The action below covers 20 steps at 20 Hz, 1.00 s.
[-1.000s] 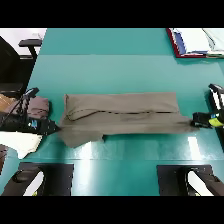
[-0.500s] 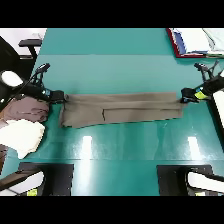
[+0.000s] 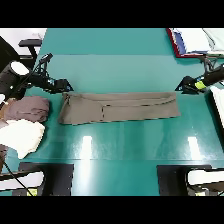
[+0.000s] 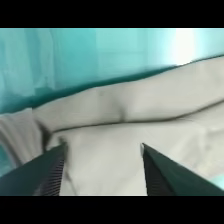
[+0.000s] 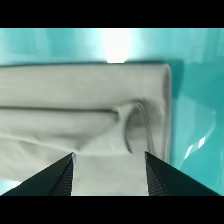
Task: Fold the shirts.
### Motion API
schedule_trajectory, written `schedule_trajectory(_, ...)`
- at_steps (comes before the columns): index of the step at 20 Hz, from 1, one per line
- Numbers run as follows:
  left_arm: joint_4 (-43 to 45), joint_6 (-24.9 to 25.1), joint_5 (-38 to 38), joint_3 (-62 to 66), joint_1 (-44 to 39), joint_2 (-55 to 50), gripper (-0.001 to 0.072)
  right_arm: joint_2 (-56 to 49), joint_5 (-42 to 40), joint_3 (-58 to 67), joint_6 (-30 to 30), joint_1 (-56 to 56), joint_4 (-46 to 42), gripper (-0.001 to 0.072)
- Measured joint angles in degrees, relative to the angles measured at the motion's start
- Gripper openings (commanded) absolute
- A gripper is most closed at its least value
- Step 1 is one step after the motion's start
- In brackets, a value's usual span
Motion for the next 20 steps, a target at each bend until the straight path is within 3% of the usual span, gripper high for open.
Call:
schedule_trajectory(1,-0.66,-0.02,-0.81,0.33,0.00,-0.09,0.0075,0.26,0.20,-1.31,-0.55,-1.57,0.46,0.0539)
schedule_trajectory(2,-1.51,-0.02,-1.40,0.57,0.00,-0.13,0.0039,0.55,0.33,-3.02,-1.33,-3.39,1.03,0.0539)
schedule_trajectory(11,-5.92,-0.72,1.90,1.18,-6.95,-0.63,0.0029,-3.06,-2.01,-15.26,-8.55,-9.86,11.85,0.0499)
schedule_trajectory(12,-6.10,-1.57,2.82,1.18,-8.50,-0.94,0.0029,-3.78,-2.36,-15.28,-8.98,-8.96,13.03,0.0411)
schedule_trajectory(14,-6.54,-3.41,5.11,1.20,-11.52,-1.92,0.0029,-5.16,-3.26,-14.69,-9.64,-6.75,13.60,0.0110)
schedule_trajectory(15,-6.88,-4.02,6.36,1.27,-13.05,-2.56,0.0029,-5.62,-4.13,-13.92,-10.05,-5.62,13.60,0.0022)
schedule_trajectory(20,-8.61,-5.66,10.12,4.44,-20.96,-8.22,0.0029,-4.44,-1.03,-6.01,-10.82,-2.21,15.72,0.0013)
